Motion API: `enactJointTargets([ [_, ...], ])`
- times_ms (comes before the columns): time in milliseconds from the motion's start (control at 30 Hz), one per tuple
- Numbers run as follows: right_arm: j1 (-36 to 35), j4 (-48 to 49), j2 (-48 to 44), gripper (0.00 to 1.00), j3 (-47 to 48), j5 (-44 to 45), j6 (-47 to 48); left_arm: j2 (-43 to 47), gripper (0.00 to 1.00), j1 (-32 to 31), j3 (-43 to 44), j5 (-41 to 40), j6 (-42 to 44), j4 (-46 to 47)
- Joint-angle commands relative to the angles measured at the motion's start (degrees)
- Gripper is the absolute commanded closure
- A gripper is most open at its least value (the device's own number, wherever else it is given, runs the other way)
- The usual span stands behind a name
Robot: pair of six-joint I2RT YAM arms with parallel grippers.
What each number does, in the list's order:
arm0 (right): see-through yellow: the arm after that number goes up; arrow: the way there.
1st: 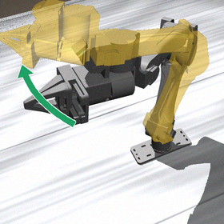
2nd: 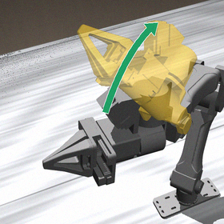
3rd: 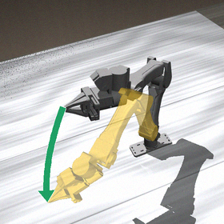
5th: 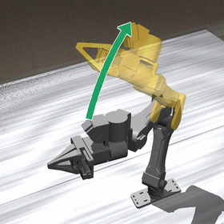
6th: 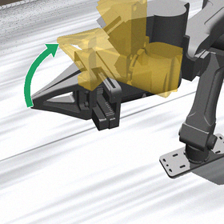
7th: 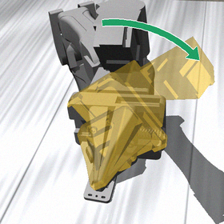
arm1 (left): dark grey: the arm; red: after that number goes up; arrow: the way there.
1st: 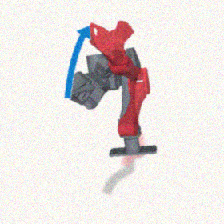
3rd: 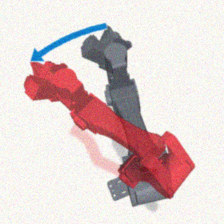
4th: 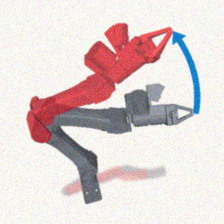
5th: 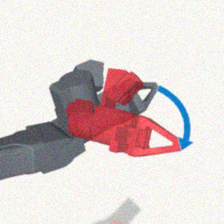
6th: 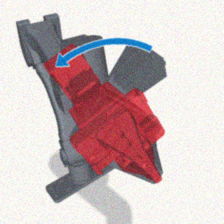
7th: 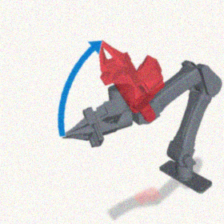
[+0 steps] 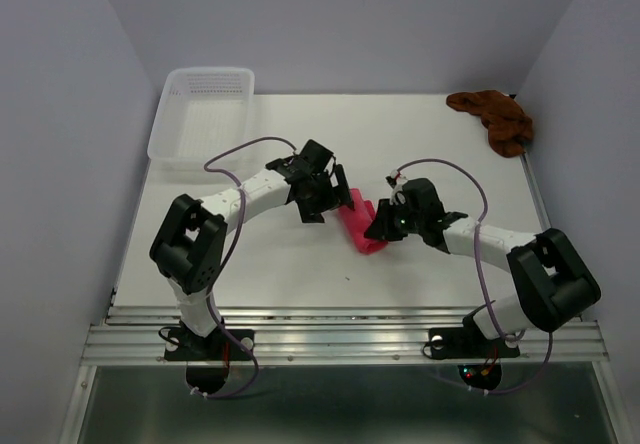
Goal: Roll the towels
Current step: Roll the towel, then place the rolled towel into the container
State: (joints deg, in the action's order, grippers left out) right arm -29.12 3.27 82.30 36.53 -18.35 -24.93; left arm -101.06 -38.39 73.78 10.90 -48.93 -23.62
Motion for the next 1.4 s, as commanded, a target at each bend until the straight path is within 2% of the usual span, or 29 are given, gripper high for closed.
enactJointTargets([
  [0, 5.3, 4.1, 2.5, 0.92, -2.3, -12.3, -4.6, 2.5, 0.01, 0.0, -2.2, 3.3, 1.7, 5.4],
  [200, 13.3, 4.2, 6.1, 0.92, -2.8, -22.6, -5.1, 1.7, 0.01, -0.4, -3.6, 5.6, 1.8, 10.4],
  [267, 13.8, 4.2, 7.2, 0.92, -2.7, -25.5, -4.6, 0.8, 0.01, -0.5, -3.4, 6.9, 2.0, 12.4],
  [433, 18.3, 4.3, 8.9, 0.92, -2.4, -29.5, -5.1, -2.3, 0.01, -0.5, -1.4, 9.1, 2.8, 14.4],
  [700, 18.9, 4.2, 11.0, 0.92, -2.1, -31.0, -5.0, -5.9, 0.01, -0.7, -0.7, 12.0, 3.0, 16.1],
  [900, 19.5, 4.3, 12.1, 0.92, -2.0, -30.9, -5.0, -6.8, 0.01, -1.9, -2.7, 14.1, 0.2, 21.7],
  [1033, 19.5, 4.2, 12.4, 0.92, -2.0, -31.0, -4.9, -8.3, 0.07, -2.6, -4.5, 14.5, -1.3, 24.7],
  [1100, 19.5, 4.2, 12.1, 0.92, -2.2, -31.1, -4.7, -8.6, 0.15, -2.6, -5.0, 13.6, -1.9, 25.4],
  [1233, 19.5, 4.2, 11.1, 0.92, -2.1, -31.6, -4.6, -9.6, 0.22, -2.6, -5.8, 12.6, -1.7, 26.0],
  [1367, 19.5, 4.3, 11.1, 0.92, -2.1, -32.1, -4.6, -9.7, 0.22, -2.6, -6.7, 10.9, -2.0, 25.9],
])
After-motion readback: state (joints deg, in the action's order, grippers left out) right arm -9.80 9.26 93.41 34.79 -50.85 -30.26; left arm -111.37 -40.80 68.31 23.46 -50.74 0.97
